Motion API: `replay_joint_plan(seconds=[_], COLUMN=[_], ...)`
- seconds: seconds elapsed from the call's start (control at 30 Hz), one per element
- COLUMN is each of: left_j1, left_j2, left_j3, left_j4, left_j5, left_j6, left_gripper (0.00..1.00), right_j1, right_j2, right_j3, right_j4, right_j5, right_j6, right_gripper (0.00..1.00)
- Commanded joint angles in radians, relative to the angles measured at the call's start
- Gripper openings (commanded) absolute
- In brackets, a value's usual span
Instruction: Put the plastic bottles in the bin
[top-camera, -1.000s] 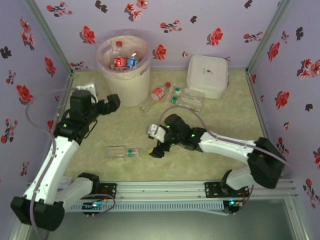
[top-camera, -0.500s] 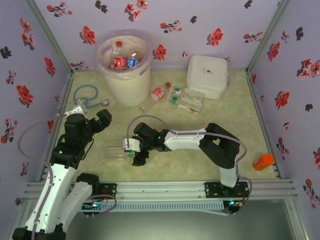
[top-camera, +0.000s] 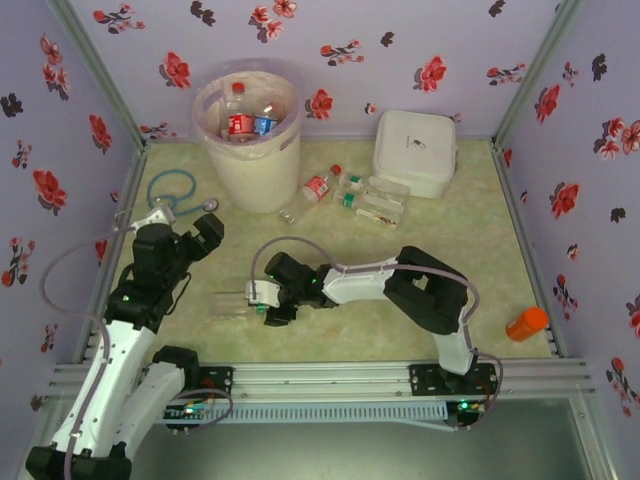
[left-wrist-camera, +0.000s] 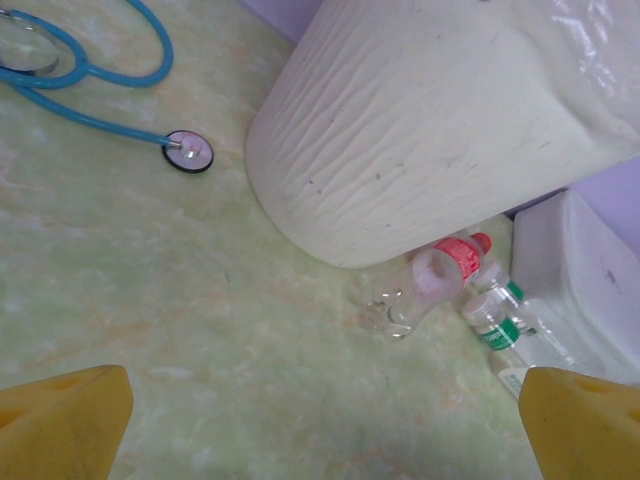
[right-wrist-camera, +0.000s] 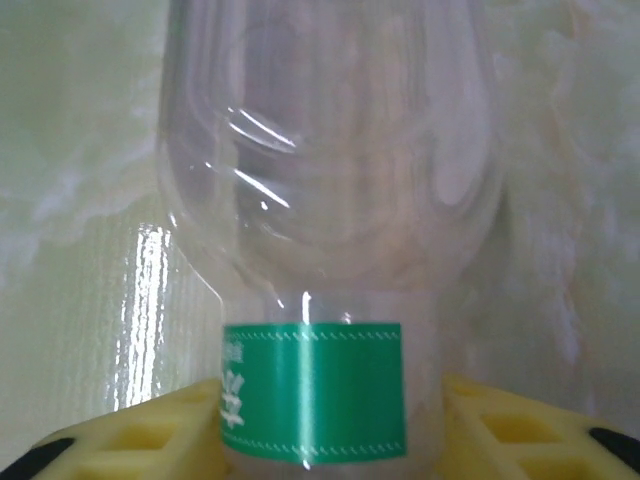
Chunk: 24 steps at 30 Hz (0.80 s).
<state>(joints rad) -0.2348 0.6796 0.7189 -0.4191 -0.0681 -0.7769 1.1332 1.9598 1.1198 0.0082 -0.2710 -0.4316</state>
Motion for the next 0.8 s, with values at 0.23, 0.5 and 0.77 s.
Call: replay_joint_plan(seconds=[0.23, 0.5, 0.77], left_j1=[0.009, -0.028, -0.326], left_j2=[-0.014, 0.055, 0.108], left_j3=[0.013, -0.149, -0.116], left_j4=[0.066, 0.546, 0.627], left_j5=[0.050, 0.213, -0.021], left_j6=[-0.048, -0.274, -0.163], left_gripper=[0.99, 0.95, 1.00], right_j1=[-0.032, -0.154, -0.276], right_j2=[-0.227, -0.508, -0.777], right_j3=[-0.114, -0.310, -0.484], right_j4=[0.056, 0.123, 0.195], right_j5=[0.107, 0.185, 0.359], right_j6=[0.100, 0.272, 0.426], right_gripper=[0.37, 0.34, 0.33])
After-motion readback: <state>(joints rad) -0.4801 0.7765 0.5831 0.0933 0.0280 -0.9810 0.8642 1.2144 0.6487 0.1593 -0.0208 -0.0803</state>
